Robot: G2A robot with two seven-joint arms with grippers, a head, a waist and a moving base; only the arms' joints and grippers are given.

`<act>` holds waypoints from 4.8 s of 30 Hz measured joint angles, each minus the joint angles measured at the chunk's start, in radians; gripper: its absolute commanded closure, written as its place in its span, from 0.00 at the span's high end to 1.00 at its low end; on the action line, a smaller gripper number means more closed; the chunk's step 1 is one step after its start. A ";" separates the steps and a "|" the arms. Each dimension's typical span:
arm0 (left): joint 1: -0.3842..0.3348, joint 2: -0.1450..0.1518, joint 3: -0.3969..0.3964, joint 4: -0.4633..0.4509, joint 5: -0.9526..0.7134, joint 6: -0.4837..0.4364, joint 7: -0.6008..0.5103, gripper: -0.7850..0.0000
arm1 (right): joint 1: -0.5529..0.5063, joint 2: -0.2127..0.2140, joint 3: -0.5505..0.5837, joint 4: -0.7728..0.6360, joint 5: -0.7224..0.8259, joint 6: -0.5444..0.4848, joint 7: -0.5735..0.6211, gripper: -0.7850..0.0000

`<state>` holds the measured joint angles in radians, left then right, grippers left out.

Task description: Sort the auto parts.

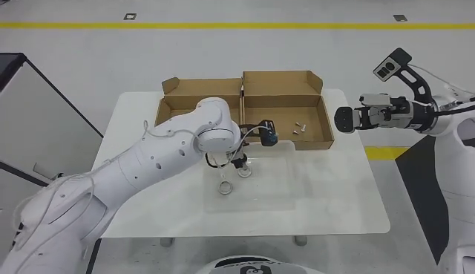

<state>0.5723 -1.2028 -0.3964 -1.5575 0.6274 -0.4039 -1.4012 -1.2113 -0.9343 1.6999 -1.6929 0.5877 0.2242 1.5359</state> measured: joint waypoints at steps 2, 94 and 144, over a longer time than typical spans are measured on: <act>-0.006 -0.013 0.019 0.024 0.006 0.004 -0.006 0.23 | 0.000 0.000 0.000 0.000 0.000 0.000 0.000 1.00; -0.043 -0.210 0.226 0.408 0.003 -0.147 0.131 0.40 | 0.000 0.000 0.000 0.000 0.000 0.000 0.000 1.00; -0.109 -0.220 0.223 0.446 -0.064 -0.125 0.110 0.00 | 0.000 0.000 0.000 0.000 0.000 0.000 0.000 1.00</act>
<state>0.4631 -1.4224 -0.1737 -1.1118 0.5629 -0.5290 -1.2913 -1.2113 -0.9343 1.6999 -1.6929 0.5877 0.2242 1.5359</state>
